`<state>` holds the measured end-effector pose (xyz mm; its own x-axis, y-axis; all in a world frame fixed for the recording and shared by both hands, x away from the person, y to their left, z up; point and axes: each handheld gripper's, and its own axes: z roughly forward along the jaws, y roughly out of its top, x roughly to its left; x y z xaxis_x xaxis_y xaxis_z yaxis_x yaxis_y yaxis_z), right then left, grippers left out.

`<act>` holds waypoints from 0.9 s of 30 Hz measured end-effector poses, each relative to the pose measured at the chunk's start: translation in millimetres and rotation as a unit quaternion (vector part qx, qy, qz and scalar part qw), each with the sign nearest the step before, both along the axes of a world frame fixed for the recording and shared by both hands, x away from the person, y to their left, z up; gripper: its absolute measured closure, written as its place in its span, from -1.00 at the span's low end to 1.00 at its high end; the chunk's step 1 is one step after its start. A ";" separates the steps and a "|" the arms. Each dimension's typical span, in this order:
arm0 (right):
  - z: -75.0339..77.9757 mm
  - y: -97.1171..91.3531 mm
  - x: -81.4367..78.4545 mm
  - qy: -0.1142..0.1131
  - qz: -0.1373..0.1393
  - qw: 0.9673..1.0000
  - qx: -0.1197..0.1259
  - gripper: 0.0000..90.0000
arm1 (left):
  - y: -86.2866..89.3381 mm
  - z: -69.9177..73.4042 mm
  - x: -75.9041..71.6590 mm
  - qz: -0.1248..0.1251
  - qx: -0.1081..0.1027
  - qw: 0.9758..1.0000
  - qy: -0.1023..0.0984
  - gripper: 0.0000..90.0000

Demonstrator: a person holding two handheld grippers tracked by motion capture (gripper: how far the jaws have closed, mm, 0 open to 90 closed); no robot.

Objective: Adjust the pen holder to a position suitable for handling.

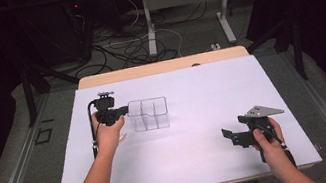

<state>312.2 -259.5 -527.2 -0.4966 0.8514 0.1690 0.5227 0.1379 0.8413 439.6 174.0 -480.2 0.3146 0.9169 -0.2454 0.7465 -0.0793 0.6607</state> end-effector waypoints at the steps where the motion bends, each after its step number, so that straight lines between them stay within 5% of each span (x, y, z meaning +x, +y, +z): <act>1: -0.1 0.5 0.0 0.000 0.001 1.000 0.001 -0.66 | 0.0 0.0 0.0 0.000 0.000 1.000 0.000 1.00; 14: -1.1 4.2 1.0 0.001 0.005 1.000 0.000 -0.66 | -3.1 -0.5 -4.6 -0.007 -0.004 1.000 -0.001 1.00; 27: -1.3 4.1 1.0 0.001 0.006 1.000 -0.001 -0.66 | -32.1 -2.0 -12.0 -0.031 -0.015 0.999 -0.001 1.00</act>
<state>313.2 -255.4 -528.4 -0.5071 0.8453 0.1682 0.5233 0.1469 0.8394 427.5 141.9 -482.2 0.3711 0.8879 -0.2720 0.7388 -0.1049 0.6657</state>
